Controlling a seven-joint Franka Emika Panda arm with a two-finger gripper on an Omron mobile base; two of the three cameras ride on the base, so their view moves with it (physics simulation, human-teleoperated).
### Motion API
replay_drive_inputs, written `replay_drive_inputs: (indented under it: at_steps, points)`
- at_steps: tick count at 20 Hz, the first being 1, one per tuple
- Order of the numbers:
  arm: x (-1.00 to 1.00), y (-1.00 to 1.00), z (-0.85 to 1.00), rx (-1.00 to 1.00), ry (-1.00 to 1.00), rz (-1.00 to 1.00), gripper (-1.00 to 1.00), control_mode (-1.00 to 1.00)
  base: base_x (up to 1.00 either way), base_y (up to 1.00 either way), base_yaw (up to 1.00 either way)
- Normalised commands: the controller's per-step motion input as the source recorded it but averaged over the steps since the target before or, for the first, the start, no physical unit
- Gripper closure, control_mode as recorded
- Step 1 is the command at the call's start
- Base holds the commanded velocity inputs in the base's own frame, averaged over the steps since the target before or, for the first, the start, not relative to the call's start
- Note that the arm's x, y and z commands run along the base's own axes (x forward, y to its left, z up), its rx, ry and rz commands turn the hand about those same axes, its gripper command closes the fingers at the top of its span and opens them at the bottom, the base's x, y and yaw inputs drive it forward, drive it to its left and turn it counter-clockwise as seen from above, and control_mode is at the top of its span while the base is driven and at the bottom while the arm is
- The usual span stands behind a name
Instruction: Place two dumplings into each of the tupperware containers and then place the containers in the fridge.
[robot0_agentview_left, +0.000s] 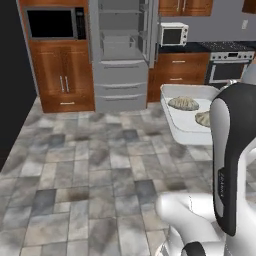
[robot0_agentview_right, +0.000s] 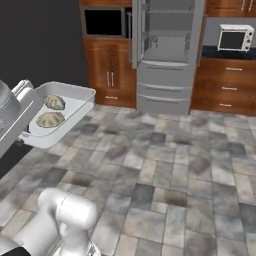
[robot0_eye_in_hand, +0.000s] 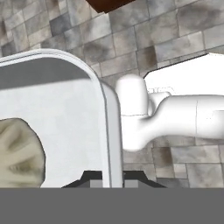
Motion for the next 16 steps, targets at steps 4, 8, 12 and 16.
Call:
replay_drive_inputs:
  at_steps: [4, 8, 12, 16]
  points:
    - [0.00, 0.00, 0.00, 0.00, 0.00, 0.00, 1.00, 1.00, 1.00, -0.39, 0.00]
    - [0.00, 0.00, 0.00, 0.00, 0.00, 0.00, 1.00, 1.00, 1.00, -0.55, 0.00]
    - [0.00, 0.00, 0.00, 0.00, 0.00, 0.00, 1.00, 1.00, 1.00, -0.64, 0.00]
    - [0.00, 0.00, 0.00, 0.00, 0.00, 0.00, 1.00, 1.00, 1.00, -0.73, 0.00]
